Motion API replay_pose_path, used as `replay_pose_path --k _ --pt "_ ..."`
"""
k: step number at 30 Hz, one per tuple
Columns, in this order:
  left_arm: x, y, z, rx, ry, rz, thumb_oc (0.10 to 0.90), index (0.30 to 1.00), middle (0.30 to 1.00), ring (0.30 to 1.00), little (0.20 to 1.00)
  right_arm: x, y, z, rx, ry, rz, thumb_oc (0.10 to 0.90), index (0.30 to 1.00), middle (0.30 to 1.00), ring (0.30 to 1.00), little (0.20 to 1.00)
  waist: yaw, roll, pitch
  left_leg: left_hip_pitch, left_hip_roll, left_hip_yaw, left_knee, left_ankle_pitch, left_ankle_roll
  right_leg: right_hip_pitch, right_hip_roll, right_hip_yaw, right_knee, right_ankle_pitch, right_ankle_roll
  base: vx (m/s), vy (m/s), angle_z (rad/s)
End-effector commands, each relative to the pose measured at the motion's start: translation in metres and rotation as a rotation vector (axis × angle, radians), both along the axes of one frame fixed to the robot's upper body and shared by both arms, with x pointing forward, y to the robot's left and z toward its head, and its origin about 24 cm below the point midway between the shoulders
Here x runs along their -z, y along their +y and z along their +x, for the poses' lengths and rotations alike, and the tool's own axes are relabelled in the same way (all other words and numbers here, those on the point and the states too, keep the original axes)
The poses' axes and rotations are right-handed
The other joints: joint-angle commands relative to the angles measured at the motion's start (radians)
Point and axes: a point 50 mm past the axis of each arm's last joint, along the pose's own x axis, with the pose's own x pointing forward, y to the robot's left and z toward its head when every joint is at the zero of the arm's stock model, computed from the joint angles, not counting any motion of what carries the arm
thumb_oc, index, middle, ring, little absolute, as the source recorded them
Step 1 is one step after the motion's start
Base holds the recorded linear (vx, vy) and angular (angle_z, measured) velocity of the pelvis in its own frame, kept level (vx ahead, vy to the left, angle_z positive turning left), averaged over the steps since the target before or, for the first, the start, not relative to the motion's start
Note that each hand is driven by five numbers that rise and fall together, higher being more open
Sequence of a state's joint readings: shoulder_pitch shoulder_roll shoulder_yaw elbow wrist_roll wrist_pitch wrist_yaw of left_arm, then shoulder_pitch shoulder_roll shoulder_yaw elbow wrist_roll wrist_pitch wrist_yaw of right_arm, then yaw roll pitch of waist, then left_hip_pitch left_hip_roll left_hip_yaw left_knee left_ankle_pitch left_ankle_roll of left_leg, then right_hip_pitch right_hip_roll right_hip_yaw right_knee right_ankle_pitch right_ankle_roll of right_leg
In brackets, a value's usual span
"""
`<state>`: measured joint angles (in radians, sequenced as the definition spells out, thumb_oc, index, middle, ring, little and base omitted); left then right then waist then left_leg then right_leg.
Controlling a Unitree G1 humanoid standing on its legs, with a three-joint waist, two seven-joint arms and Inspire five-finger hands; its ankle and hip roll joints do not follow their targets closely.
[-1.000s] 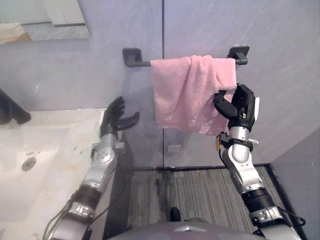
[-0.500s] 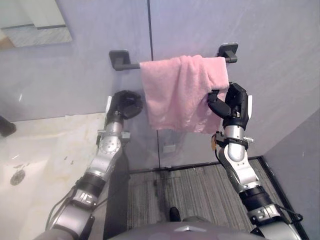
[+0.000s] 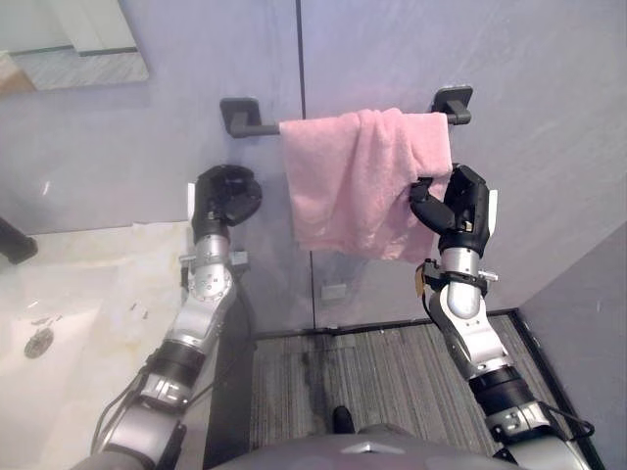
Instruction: Organize the bathroom.
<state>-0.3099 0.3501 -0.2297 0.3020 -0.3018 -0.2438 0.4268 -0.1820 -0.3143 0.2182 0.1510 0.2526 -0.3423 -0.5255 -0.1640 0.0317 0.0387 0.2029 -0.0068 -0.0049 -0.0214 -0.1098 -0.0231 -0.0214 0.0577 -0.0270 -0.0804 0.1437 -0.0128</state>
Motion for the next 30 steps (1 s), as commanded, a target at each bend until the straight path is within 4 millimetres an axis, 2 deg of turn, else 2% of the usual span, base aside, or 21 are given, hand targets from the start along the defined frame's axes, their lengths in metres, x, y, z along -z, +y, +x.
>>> replay_pose_path --k 1,8,13,22,25,29,30 --pt "-0.053 -0.003 0.006 0.069 -0.268 0.066 0.8 0.9 0.9 0.9 0.9 0.034 -0.02 -0.026 0.064 0.121 -0.008 0.4 0.3 0.3 0.3 0.3 -0.026 0.013 -0.012 0.026 -0.014 0.032 0.097 0.151 -0.02 -0.024 0.018 0.046 0.069 -0.09 0.047 0.0 0.0 0.0" --pt "-0.078 -0.013 0.012 0.141 -0.361 0.153 0.8 0.9 0.9 0.9 0.9 0.038 -0.014 -0.027 0.027 0.144 -0.008 0.4 0.3 0.3 0.3 0.3 -0.043 0.021 -0.016 0.032 -0.008 0.047 0.089 0.161 -0.025 -0.025 0.018 0.052 0.069 -0.087 0.052 0.0 0.0 0.0" --pt "-0.094 -0.029 0.016 0.198 -0.402 0.114 0.8 0.9 0.9 0.9 0.9 0.039 -0.006 -0.025 0.01 0.146 -0.011 0.4 0.3 0.3 0.3 0.3 -0.049 0.025 -0.016 0.027 -0.003 0.055 0.094 0.169 -0.029 -0.027 0.018 0.051 0.071 -0.088 0.052 0.0 0.0 0.0" --pt "-0.096 -0.054 0.013 0.406 -0.36 0.052 0.8 0.9 0.9 0.9 0.9 0.04 -0.002 -0.024 -0.001 0.161 -0.021 0.4 0.3 0.3 0.3 0.3 -0.06 0.036 -0.012 0.029 -0.001 0.074 0.088 0.16 -0.028 -0.035 0.016 0.058 0.077 -0.089 0.054 0.0 0.0 0.0" --pt "-0.099 -0.062 0.013 0.435 -0.36 0.086 0.8 0.9 0.9 0.9 0.9 0.04 -0.001 -0.023 -0.003 0.16 -0.019 0.4 0.3 0.3 0.3 0.3 -0.062 0.04 -0.012 0.032 0.001 0.076 0.082 0.162 -0.028 -0.038 0.017 0.063 0.078 -0.088 0.055 0.0 0.0 0.0" --pt "-0.103 -0.062 0.017 0.431 -0.366 0.122 0.8 0.9 0.9 0.9 0.9 0.039 0.0 -0.022 -0.006 0.158 -0.021 0.4 0.3 0.3 0.3 0.3 -0.067 0.042 -0.013 0.037 0.002 0.078 0.074 0.165 -0.029 -0.042 0.017 0.063 0.078 -0.085 0.057 0.0 0.0 0.0" --pt "-0.103 -0.061 0.018 0.425 -0.363 0.121 0.574 0.561 0.561 0.561 0.561 0.039 0.0 -0.022 -0.007 0.159 -0.021 0.4 0.3 0.3 0.3 0.3 -0.069 0.042 -0.014 0.036 0.002 0.079 0.074 0.166 -0.03 -0.042 0.017 0.064 0.077 -0.084 0.058 0.0 0.0 0.0"
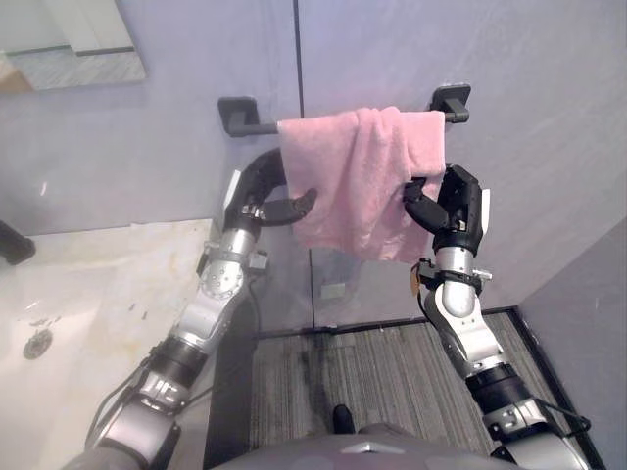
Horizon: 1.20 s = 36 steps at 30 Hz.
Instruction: Organize the bathroom.
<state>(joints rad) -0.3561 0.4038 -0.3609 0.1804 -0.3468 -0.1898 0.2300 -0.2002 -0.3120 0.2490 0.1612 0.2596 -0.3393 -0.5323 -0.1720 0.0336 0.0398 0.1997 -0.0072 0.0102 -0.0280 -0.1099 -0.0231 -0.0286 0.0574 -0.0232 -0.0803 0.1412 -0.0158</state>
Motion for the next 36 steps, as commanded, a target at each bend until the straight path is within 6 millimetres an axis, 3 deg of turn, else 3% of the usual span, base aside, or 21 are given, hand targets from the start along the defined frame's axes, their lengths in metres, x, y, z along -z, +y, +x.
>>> replay_pose_path --k 1,2,3,13,23,30,36 --pt "-0.082 -0.02 0.018 0.081 -0.329 -0.002 0.574 0.561 0.561 0.561 0.561 0.038 -0.008 -0.024 0.019 0.153 -0.027 0.4 0.3 0.3 0.3 0.3 -0.062 0.041 -0.016 0.041 0.003 0.065 0.078 0.166 -0.031 -0.035 0.018 0.06 0.076 -0.081 0.06 0.0 0.0 0.0" --pt "-0.082 -0.019 0.018 0.077 -0.329 -0.001 0.472 0.408 0.408 0.408 0.408 0.038 -0.008 -0.024 0.019 0.152 -0.027 0.4 0.3 0.3 0.3 0.3 -0.062 0.041 -0.017 0.041 0.003 0.065 0.078 0.167 -0.031 -0.036 0.018 0.06 0.075 -0.081 0.06 0.0 0.0 0.0" --pt "-0.081 -0.018 0.019 0.066 -0.328 -0.001 0.4 0.3 0.3 0.3 0.3 0.038 -0.008 -0.024 0.02 0.152 -0.026 0.4 0.3 0.3 0.3 0.3 -0.063 0.041 -0.017 0.042 0.003 0.065 0.077 0.167 -0.031 -0.036 0.018 0.06 0.075 -0.081 0.061 0.0 0.0 0.0" --pt "-0.074 0.004 0.018 -0.124 -0.351 -0.037 0.4 0.3 0.3 0.3 0.3 0.042 -0.011 -0.028 0.06 0.157 0.009 0.4 0.3 0.3 0.3 0.3 -0.05 0.034 -0.019 0.035 0.0 0.055 0.082 0.164 -0.03 -0.036 0.013 0.054 0.075 -0.082 0.06 0.0 0.0 0.0" --pt "-0.058 0.027 0.005 -0.365 -0.341 -0.212 0.4 0.3 0.3 0.3 0.3 0.057 -0.025 -0.037 0.269 0.198 0.138 0.4 0.3 0.3 0.3 0.3 -0.028 0.022 -0.012 0.028 -0.004 0.036 0.087 0.152 -0.023 -0.031 0.009 0.037 0.071 -0.085 0.052 0.0 0.001 0.0" --pt "-0.042 0.019 0.001 -0.404 -0.272 -0.274 0.4 0.3 0.3 0.3 0.3 0.063 -0.027 -0.045 0.437 0.209 0.272 0.4 0.3 0.3 0.3 0.3 -0.022 0.018 -0.008 0.021 -0.006 0.03 0.093 0.151 -0.016 -0.03 0.009 0.035 0.068 -0.082 0.048 -0.02 0.006 0.03" --pt "-0.04 0.008 0.004 -0.374 -0.244 -0.277 0.4 0.3 0.3 0.3 0.3 0.067 -0.021 -0.046 0.477 0.232 0.33 0.4 0.3 0.3 0.3 0.3 -0.022 0.018 -0.006 0.02 -0.006 0.031 0.094 0.157 -0.015 -0.028 0.007 0.035 0.065 -0.079 0.048 0.0 0.0 0.0"
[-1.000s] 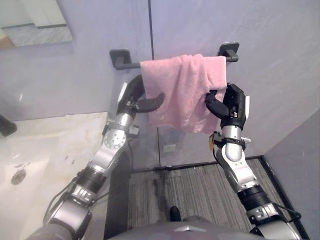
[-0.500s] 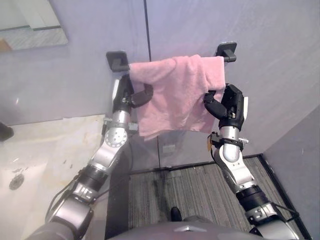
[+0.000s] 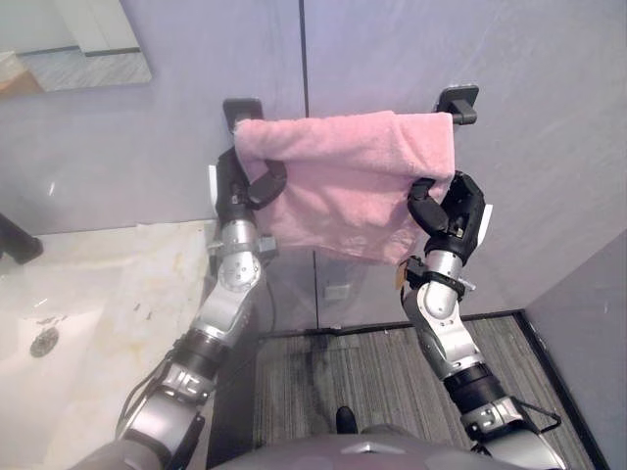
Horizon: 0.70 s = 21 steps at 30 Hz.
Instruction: Organize the bathroom.
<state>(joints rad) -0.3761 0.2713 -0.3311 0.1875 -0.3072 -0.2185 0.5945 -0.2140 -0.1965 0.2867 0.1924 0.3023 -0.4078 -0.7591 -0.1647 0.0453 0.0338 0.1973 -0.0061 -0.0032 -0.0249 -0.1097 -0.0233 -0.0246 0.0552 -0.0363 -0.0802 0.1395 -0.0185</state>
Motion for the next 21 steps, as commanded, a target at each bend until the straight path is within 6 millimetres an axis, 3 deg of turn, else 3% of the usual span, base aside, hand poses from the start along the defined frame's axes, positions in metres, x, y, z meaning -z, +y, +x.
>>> replay_pose_path --k 1,11,12,13,14,21 --pt "-0.034 0.012 0.005 -0.052 -0.185 -0.045 0.4 0.3 0.3 0.3 0.3 0.06 -0.039 -0.043 0.311 0.267 0.143 0.4 0.3 0.3 0.3 0.3 -0.029 0.007 -0.001 0.022 -0.007 0.045 0.091 0.158 -0.014 -0.033 0.01 0.048 0.065 -0.077 0.05 0.0 0.0 0.0" --pt "-0.027 0.002 0.011 -0.003 -0.132 -0.062 0.4 0.3 0.3 0.3 0.3 0.061 -0.036 -0.043 0.412 0.277 0.201 0.4 0.3 0.3 0.3 0.3 -0.028 0.015 -0.006 0.023 -0.006 0.045 0.093 0.169 -0.016 -0.037 0.008 0.045 0.065 -0.074 0.049 -0.01 0.013 0.02" --pt "-0.026 -0.001 0.011 0.021 -0.118 -0.052 0.565 0.547 0.547 0.547 0.547 0.061 -0.034 -0.042 0.407 0.283 0.176 0.529 0.493 0.493 0.493 0.493 -0.027 0.015 -0.006 0.022 -0.006 0.044 0.093 0.168 -0.016 -0.037 0.006 0.045 0.065 -0.073 0.05 -0.03 0.033 0.03" --pt "-0.025 -0.002 0.012 0.031 -0.113 -0.043 0.599 0.599 0.599 0.599 0.599 0.061 -0.033 -0.042 0.399 0.285 0.172 0.8 0.9 0.9 0.9 0.9 -0.027 0.015 -0.006 0.022 -0.006 0.044 0.092 0.169 -0.016 -0.038 0.006 0.045 0.064 -0.073 0.05 -0.03 0.038 0.03" --pt "-0.023 -0.005 0.012 0.054 -0.102 -0.037 0.8 0.9 0.9 0.9 0.9 0.061 -0.032 -0.04 0.38 0.288 0.179 0.8 0.9 0.9 0.9 0.9 -0.026 0.014 -0.006 0.024 -0.006 0.043 0.089 0.167 -0.016 -0.037 0.005 0.045 0.063 -0.072 0.051 0.0 0.0 0.0" --pt "-0.005 -0.017 0.011 0.19 0.008 -0.016 0.8 0.9 0.9 0.9 0.9 0.062 -0.034 -0.041 0.374 0.309 0.112 0.8 0.9 0.9 0.9 0.9 -0.023 0.01 -0.007 0.026 -0.006 0.035 0.083 0.17 -0.017 -0.045 0.004 0.04 0.06 -0.065 0.053 -0.04 0.035 0.01"
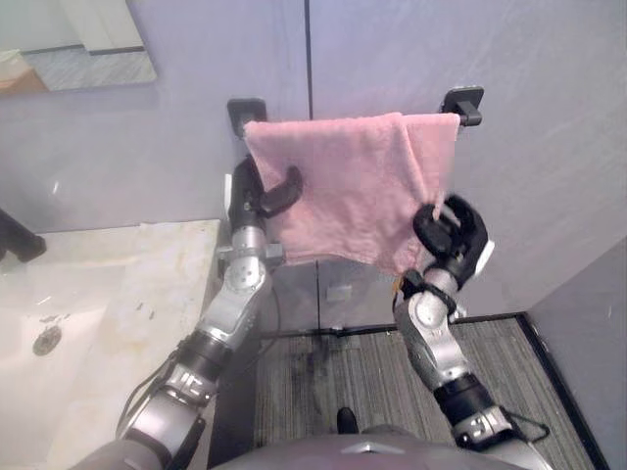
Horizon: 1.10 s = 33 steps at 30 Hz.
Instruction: Organize the bathroom.
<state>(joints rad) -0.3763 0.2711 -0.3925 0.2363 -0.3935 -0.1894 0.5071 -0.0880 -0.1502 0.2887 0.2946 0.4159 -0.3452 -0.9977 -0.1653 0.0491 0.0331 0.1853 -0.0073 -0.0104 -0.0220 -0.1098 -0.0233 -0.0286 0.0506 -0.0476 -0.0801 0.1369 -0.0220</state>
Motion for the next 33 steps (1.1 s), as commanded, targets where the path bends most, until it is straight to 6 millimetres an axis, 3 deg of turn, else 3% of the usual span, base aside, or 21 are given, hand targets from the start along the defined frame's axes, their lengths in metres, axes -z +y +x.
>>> replay_pose_path --k 1,15,20,28,33 --pt "-0.023 -0.005 0.01 0.077 -0.098 -0.013 0.8 0.9 0.9 0.9 0.9 -0.004 -0.02 -0.007 0.082 -0.029 -0.062 0.8 0.9 0.9 0.9 0.9 -0.022 0.006 -0.006 0.037 -0.005 0.041 0.08 0.169 -0.017 -0.042 0.008 0.051 0.059 -0.062 0.057 -0.04 0.031 0.0" --pt "0.019 -0.032 -0.006 0.358 0.083 0.064 0.8 0.9 0.9 0.9 0.9 0.008 -0.013 -0.009 0.003 0.057 -0.115 0.8 0.9 0.9 0.9 0.9 -0.005 0.002 0.001 0.032 -0.015 0.017 0.079 0.17 -0.013 -0.052 0.006 0.049 0.052 -0.046 0.062 -0.06 0.037 -0.01" --pt "0.042 -0.042 -0.018 0.433 0.168 0.115 0.8 0.9 0.9 0.9 0.9 0.014 -0.009 -0.008 -0.024 0.1 -0.121 0.8 0.9 0.9 0.9 0.9 0.009 -0.002 0.008 0.028 -0.019 -0.001 0.079 0.169 -0.013 -0.058 0.003 0.038 0.046 -0.039 0.063 -0.08 0.016 0.01" --pt "0.105 -0.041 -0.047 0.423 0.437 0.174 0.8 0.9 0.9 0.9 0.9 0.031 -0.004 -0.012 -0.049 0.189 -0.114 0.8 0.9 0.9 0.9 0.9 0.029 -0.014 0.02 0.017 -0.022 -0.017 0.079 0.166 -0.015 -0.062 -0.007 0.016 0.035 -0.027 0.07 -0.07 0.017 0.04" --pt "0.152 -0.04 -0.073 0.568 0.666 0.253 0.8 0.9 0.9 0.9 0.9 0.048 0.001 -0.013 -0.155 0.32 -0.151 0.8 0.9 0.9 0.9 0.9 0.036 -0.023 0.025 0.014 -0.026 -0.027 0.07 0.149 -0.016 -0.074 -0.018 0.0 0.032 -0.017 0.078 -0.06 0.022 0.08"
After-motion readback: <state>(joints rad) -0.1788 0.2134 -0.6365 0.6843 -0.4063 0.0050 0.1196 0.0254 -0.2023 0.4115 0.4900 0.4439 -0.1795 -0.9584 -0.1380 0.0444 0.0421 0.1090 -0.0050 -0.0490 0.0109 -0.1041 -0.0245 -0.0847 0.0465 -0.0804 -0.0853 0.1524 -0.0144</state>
